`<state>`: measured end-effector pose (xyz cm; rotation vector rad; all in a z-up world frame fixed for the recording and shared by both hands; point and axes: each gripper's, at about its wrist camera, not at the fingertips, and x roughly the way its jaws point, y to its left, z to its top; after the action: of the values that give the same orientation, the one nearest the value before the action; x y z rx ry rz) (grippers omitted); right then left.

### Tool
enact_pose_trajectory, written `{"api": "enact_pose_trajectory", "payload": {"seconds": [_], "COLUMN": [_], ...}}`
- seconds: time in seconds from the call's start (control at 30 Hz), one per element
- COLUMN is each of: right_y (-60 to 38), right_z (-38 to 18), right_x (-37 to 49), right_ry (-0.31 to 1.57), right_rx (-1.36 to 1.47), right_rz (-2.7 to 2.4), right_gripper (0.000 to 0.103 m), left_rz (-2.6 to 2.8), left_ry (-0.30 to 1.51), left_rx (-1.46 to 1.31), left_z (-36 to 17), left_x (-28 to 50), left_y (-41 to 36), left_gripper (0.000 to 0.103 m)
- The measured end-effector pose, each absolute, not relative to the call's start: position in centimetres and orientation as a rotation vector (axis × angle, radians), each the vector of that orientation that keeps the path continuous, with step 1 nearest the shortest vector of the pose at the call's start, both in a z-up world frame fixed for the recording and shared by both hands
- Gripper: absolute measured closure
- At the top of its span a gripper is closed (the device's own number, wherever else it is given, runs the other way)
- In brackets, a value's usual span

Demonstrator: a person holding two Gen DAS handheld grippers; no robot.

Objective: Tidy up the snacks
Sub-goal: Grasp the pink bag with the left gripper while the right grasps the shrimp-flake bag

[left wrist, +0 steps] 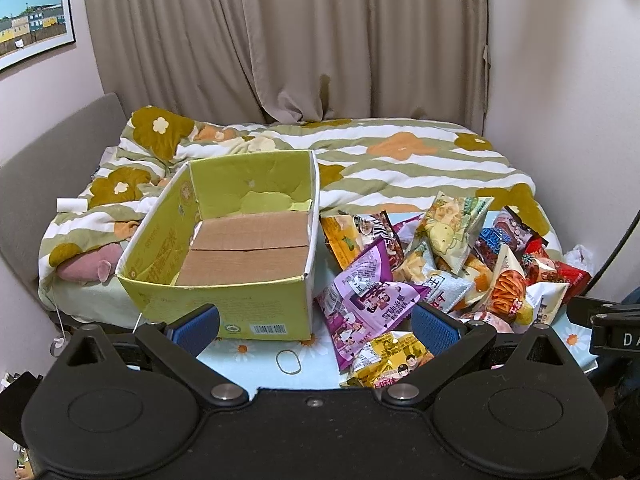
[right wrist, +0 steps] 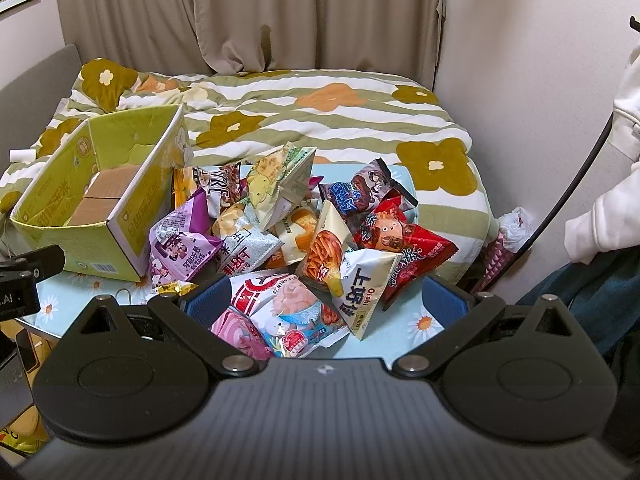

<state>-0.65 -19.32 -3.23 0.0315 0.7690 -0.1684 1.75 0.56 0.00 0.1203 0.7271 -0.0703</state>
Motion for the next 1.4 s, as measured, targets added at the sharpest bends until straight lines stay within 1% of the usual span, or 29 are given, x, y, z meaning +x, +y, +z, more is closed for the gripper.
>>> {"api": "enact_pose_trajectory", "payload": {"seconds": [0.2, 0.33, 0.63, 0.77, 0.83, 0.9, 1.2, 1.4], "right_y": [-19.7, -20.0, -23.0, -24.1, -24.4, -24.5, -24.0, -23.7], "right_z": [-3.3, -3.9, -7.3, -8.6, -9.3, -10.2, -14.4, -16.6], "right_x": [-0.4, 0.1, 2.4, 4.3, 5.2, 6.2, 10.1, 11.6], "right_ry": [0.78, 0.789, 0.855, 0.874, 0.887, 0.907, 1.013, 1.063], "right_rx": [0.05, 0.064, 0.08, 0.087, 0.083, 0.08, 0.08, 0.071], "right_rz": [-0.187, -0.196, -0.039, 0.079, 0.135, 0.188, 0.356, 0.415], "right_gripper": [0.0, 0.0, 0.0, 0.0, 0.0, 0.0, 0.0, 0.0], "left_rz": [-0.149, -0.222, -0.267, -0.247, -0.232, -0.218, -0.129, -0.1], "left_ry": [0.809, 0.871, 0.942, 0.954, 0.955, 0.956, 0.933, 0.914], "left_rx": [0.098, 0.069, 0.044, 0.026, 0.036, 0.043, 0.069, 0.126], "left_z": [-0.7, -3.0, -7.5, -9.6, -10.7, -11.6, -14.9, -15.8], "left_x": [2.7, 3.3, 3.1, 3.3, 3.5, 3.8, 4.9, 5.3], "left_y": [0.7, 0.1, -4.8, -6.9, -8.1, -8.8, -10.5, -11.4], "left_gripper": [0.0, 0.0, 0.001, 0.002, 0.006, 0.007, 0.008, 0.009]}}
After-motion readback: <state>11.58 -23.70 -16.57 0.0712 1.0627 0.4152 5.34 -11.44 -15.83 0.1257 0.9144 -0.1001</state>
